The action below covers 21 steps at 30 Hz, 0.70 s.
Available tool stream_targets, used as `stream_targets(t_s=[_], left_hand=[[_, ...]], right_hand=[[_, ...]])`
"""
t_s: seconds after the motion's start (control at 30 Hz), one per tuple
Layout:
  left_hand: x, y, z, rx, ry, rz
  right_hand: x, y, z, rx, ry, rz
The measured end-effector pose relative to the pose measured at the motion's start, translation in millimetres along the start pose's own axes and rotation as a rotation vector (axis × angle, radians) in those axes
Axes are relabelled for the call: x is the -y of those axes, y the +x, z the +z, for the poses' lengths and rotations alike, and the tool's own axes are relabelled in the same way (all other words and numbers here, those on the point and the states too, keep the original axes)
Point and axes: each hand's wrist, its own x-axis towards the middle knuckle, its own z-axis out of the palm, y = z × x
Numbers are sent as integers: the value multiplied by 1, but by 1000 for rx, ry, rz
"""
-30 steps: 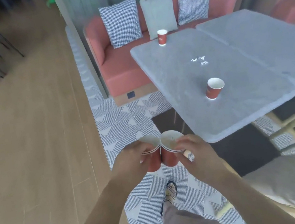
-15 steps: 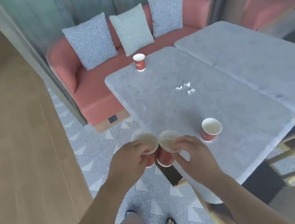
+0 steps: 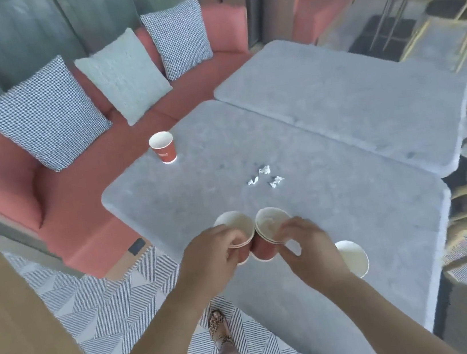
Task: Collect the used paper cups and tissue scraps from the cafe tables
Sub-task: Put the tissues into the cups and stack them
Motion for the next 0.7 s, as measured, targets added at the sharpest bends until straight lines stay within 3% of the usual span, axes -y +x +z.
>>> stream_targets(t_s=[0.3,0.7], left_hand=[[65,102,-1,168,-7,158],[65,158,34,312,49,228]], right_hand=[[1,71,41,-51,-70,186],[-31,98,44,102,-211,370]])
